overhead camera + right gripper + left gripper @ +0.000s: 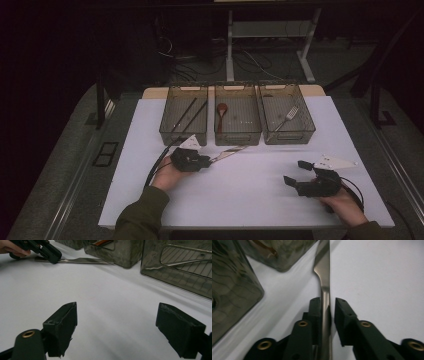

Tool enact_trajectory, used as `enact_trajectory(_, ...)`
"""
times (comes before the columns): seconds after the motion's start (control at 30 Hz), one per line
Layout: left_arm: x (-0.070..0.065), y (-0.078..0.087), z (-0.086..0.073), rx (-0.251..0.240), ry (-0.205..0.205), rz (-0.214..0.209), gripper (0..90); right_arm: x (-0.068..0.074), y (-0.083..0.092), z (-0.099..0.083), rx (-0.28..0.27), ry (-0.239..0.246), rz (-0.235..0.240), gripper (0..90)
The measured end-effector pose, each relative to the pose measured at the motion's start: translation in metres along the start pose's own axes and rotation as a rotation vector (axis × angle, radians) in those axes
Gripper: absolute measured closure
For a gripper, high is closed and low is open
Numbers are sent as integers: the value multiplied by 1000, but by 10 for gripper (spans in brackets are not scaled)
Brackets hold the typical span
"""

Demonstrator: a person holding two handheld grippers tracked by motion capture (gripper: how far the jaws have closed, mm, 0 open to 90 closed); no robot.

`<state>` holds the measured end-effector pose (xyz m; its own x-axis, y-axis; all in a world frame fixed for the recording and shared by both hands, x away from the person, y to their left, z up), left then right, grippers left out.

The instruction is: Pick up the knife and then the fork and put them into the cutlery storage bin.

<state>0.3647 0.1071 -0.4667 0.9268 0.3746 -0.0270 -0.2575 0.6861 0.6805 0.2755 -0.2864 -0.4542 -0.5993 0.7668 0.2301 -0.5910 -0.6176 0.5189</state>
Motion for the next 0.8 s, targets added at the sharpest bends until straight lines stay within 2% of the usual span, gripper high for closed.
enact_trajectory(0.13, -1, 0, -1, -5, -34, 2, 772, 0, 0, 0, -1, 4, 2, 166)
enact_trajectory(0.3, -1, 0, 1, 13, -19, 4, 784, 0, 0, 0, 3, 9, 2, 166)
enact_trajectory(0.5, -5, 0, 5, 48, -33, 23, 789, 1, 0, -1, 10, 11, 4, 166)
enact_trajectory(0.67, -8, -1, 6, 54, -52, 47, 791, 2, 1, -1, 11, 16, 9, 166)
enact_trajectory(0.8, -9, 2, 6, 65, -61, 41, 791, 2, 1, -1, 14, 23, 11, 166)
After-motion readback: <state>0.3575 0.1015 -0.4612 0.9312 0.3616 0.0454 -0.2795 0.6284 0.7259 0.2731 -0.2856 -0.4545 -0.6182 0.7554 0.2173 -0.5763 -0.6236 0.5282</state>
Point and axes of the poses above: each handheld gripper's, and its own axes: y roughly backward along the jaws, z roughly out of its top, x roughly to its left, the point moved 2 cm from there along -y, roughly forward along the jaws, and after that the axes turned 6 degrees about -y, right-handed, at the moved point
